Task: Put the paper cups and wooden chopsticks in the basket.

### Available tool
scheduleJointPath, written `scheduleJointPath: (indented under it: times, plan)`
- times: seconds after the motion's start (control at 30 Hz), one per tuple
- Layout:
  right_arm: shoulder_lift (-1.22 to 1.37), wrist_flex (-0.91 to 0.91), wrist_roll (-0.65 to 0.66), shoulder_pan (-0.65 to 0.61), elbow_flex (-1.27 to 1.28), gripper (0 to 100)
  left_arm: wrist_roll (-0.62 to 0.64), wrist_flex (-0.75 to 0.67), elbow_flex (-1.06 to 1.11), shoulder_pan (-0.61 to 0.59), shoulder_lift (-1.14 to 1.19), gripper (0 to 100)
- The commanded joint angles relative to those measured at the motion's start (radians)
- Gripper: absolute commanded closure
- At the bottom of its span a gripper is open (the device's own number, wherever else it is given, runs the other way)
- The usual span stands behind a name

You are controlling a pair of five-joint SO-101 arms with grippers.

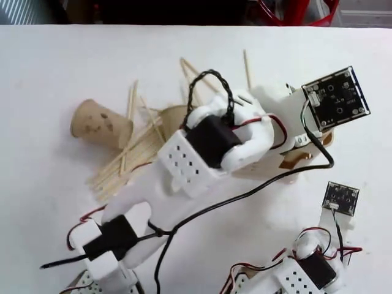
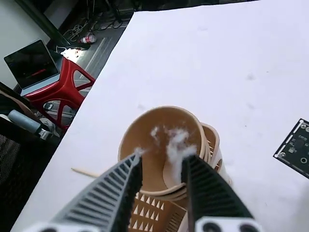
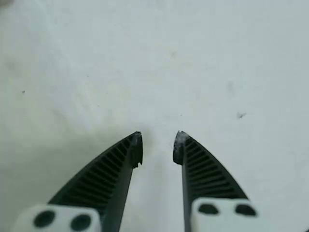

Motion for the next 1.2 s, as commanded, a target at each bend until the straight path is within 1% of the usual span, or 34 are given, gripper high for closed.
scheduleJointPath:
  times: [0.0,0.13,0.2,0.27,0.4,0.53,0.6,0.67,0.73,0.87,0.93,1.0,1.07,1.17]
  plan:
    - [-0.005,-0.018,0.003,-0.001,-0.006,87.8,0.014,-0.152,0.172,-0.002,-0.022,86]
    - [-0.005,-0.018,0.003,-0.001,-0.006,87.8,0.014,-0.259,0.364,-0.004,-0.025,86]
    - [-0.005,-0.018,0.003,-0.001,-0.006,87.8,0.014,-0.288,0.413,-0.004,-0.028,86]
    - [-0.005,-0.018,0.003,-0.001,-0.006,87.8,0.014,-0.285,0.408,-0.004,-0.033,86]
    - [-0.005,-0.018,0.005,-0.001,-0.006,87.8,0.014,-0.183,0.262,-0.03,-0.073,86]
    - [-0.005,-0.018,0.005,-0.001,-0.006,87.8,0.014,-0.037,0.086,-0.107,-0.137,86]
    - [-0.005,-0.018,0.005,-0.001,-0.006,87.8,0.014,0.029,0.023,-0.18,-0.162,86]
    - [-0.005,-0.018,0.005,-0.001,-0.006,87.8,0.014,0.087,-0.014,-0.286,-0.176,86]
    - [-0.005,-0.018,0.006,-0.001,-0.006,87.8,0.014,0.132,-0.018,-0.421,-0.18,86]
    - [-0.005,-0.018,0.006,-0.001,-0.006,87.8,0.008,0.218,-0.011,-0.748,-0.17,85]
    - [-0.005,-0.018,0.006,-0.001,-0.006,87.8,0.014,0.221,0.029,-0.903,-0.142,85]
    - [-0.005,-0.018,0.006,-0.001,-0.006,87.8,0.014,0.221,0.072,-1.027,-0.102,85]
    - [-0.005,-0.018,0.006,-0.001,-0.006,87.8,0.014,0.204,0.11,-1.112,-0.05,85]
    - [-0.005,-0.018,0.006,-0.001,-0.006,87.8,0.012,0.138,0.133,-1.171,0.03,85]
